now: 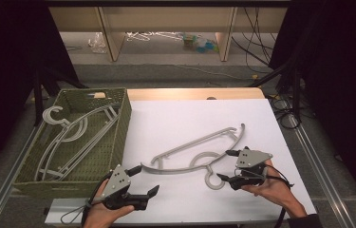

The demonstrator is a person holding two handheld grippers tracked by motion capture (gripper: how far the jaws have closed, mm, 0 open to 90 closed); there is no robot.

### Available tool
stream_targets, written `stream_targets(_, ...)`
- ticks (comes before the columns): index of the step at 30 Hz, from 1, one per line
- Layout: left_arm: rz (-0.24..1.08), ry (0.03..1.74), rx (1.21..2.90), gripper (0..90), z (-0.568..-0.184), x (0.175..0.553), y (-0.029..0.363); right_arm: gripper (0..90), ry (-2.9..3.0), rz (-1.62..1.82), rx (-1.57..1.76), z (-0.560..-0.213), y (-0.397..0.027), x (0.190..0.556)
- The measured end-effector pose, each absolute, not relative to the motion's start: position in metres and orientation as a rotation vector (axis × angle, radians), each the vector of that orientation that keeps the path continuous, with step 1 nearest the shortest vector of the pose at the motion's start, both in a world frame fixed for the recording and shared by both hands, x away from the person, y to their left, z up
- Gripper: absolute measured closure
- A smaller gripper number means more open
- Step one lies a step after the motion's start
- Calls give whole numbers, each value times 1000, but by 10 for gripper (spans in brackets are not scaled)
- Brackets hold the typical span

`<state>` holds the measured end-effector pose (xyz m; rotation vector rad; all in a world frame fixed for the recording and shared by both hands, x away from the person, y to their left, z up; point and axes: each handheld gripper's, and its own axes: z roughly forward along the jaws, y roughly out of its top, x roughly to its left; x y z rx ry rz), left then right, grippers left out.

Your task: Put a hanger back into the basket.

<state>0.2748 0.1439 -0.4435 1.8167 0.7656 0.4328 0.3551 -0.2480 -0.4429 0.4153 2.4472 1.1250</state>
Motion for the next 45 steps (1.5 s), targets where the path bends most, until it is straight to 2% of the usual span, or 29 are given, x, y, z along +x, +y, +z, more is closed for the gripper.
stream_targets(9,432,766,1860,169,-451,276,141,203,2554,947,337,-446,-258,398)
stream_targets(27,411,765,1890,195,-454,276,142,393,2777,813,226,-473,-247,450)
stream_targets(28,413,767,1892,196,-453,276,142,435,2799,853,259,-474,-250,453)
stream_targets(33,400,764,1888,199,-454,276,142,578,2844,877,264,-474,-257,452)
stream_targets(36,404,746,1897,201,-454,277,142,622,2854,843,180,-472,-256,445)
stream_targets(45,397,758,1900,205,-455,276,141,666,2893,790,55,-470,-252,435)
